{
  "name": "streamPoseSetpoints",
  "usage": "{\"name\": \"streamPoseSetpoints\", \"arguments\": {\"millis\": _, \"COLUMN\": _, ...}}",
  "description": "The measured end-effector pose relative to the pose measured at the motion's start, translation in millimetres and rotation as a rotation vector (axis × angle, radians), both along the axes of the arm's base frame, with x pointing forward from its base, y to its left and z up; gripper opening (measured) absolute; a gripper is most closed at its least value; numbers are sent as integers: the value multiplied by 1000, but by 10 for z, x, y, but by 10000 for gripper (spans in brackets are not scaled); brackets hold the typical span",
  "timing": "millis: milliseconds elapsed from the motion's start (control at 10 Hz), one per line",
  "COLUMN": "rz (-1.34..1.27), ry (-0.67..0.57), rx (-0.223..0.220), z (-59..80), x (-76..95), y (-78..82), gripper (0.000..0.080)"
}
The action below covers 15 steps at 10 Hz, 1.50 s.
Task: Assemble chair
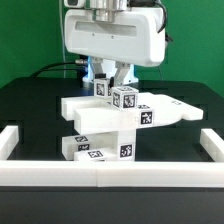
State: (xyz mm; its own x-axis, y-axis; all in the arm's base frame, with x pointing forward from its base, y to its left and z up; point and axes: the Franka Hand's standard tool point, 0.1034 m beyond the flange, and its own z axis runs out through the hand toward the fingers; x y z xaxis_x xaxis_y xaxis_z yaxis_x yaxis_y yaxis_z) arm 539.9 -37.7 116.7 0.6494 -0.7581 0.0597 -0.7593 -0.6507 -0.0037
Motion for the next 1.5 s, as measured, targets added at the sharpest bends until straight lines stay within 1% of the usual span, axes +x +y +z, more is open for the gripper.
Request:
{"name": "streamPoseSetpoints", "arguments": {"millis": 300, "rz": -102, "ry": -4, "rx": 4, "z": -4, "x": 0, "y": 8, "gripper": 287}}
{"name": "streamPoseSetpoints", "arguments": {"millis": 400, "rz": -58, "ry": -1, "rx": 2, "z": -5, "x": -2, "y": 7, "gripper": 444}}
{"name": "streamPoseSetpoints", "arguments": {"millis": 500, "rz": -41, "ry": 1, "rx": 2, "z": -5, "x": -4, "y": 8, "gripper": 571}}
{"name": "streamPoseSetpoints", "arguments": {"millis": 600, "rz": 34, "ry": 4, "rx": -3, "z": -5, "x": -3, "y": 7, "gripper": 571}}
{"name": "streamPoseSetpoints", "arguments": {"millis": 700, "rz": 145, "ry": 9, "rx": -8, "z": -6, "x": -4, "y": 7, "gripper": 635}}
{"name": "streamPoseSetpoints", "arguments": {"millis": 900, "rz": 283, "ry": 15, "rx": -13, "z": -7, "x": -4, "y": 15, "gripper": 648}}
{"name": "streamPoseSetpoints", "arguments": {"millis": 1300, "rz": 667, "ry": 33, "rx": -31, "z": -7, "x": -2, "y": 27, "gripper": 649}}
{"name": "streamPoseSetpoints", "arguments": {"millis": 1500, "rz": 801, "ry": 37, "rx": -37, "z": 6, "x": 2, "y": 36, "gripper": 649}}
